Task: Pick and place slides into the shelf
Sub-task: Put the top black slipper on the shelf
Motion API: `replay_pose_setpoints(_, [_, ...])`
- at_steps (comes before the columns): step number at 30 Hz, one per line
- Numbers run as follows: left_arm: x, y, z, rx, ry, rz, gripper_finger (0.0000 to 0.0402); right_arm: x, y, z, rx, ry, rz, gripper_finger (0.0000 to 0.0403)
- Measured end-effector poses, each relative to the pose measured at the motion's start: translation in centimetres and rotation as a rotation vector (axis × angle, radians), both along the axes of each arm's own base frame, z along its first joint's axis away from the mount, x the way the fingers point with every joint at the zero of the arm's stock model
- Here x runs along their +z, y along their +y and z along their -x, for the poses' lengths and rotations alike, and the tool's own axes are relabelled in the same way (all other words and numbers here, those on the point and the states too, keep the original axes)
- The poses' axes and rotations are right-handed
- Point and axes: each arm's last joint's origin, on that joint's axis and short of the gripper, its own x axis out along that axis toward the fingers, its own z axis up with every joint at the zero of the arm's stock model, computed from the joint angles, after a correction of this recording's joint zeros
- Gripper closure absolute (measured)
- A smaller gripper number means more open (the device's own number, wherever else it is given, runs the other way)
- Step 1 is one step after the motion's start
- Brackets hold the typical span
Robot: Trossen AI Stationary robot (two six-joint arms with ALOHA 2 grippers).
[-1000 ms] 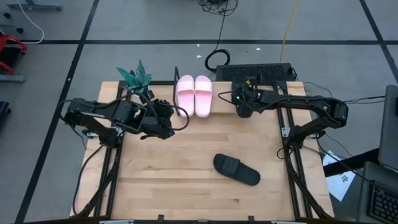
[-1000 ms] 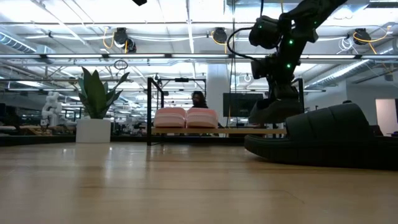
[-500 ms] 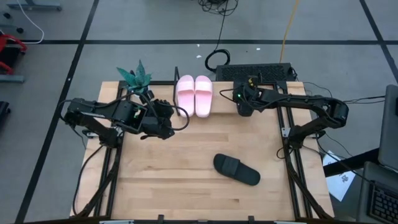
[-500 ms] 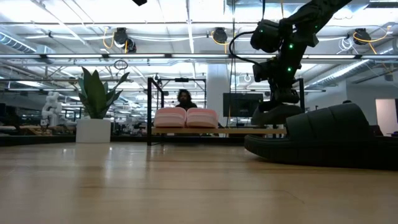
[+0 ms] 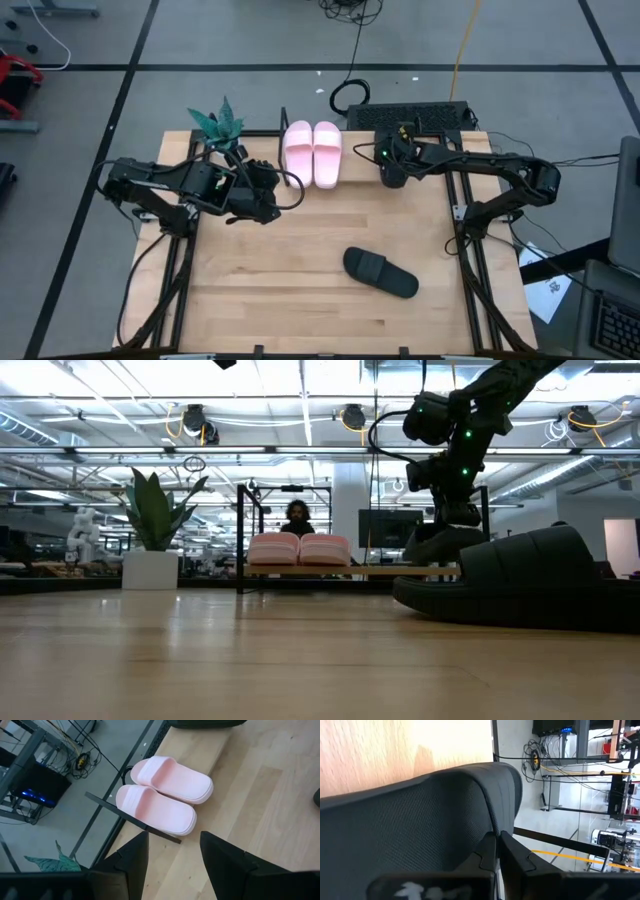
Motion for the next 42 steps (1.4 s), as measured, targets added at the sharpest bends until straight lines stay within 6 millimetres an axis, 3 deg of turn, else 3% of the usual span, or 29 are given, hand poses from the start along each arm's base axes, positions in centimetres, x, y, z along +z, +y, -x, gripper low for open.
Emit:
replay_pose_setpoints(12, [0.0, 0.0, 0.0, -0.004, 0.001, 0.008, 0.0220, -0.3, -0.1, 0.4, -0.025, -0.024, -0.059, 0.0403])
replay_pose_setpoints(21, [0.0, 0.0, -0.1, -0.004, -0.005, 0.010, 0.0220, -1.9, 0.0, 1.1, -0.025, -0.003, -0.064, 0.0398])
replay_pose_setpoints(31, [0.0, 0.0, -0.1, -0.004, -0.005, 0.009, 0.0220, -2.1, 0.0, 1.2, -0.017, 0.008, -0.068, 0.0342])
replay_pose_setpoints(42, [0.0, -0.1, -0.1, -0.005, -0.005, 0.009, 0.0220, -2.2, 0.2, 1.1, -0.012, 0.013, -0.069, 0.0253])
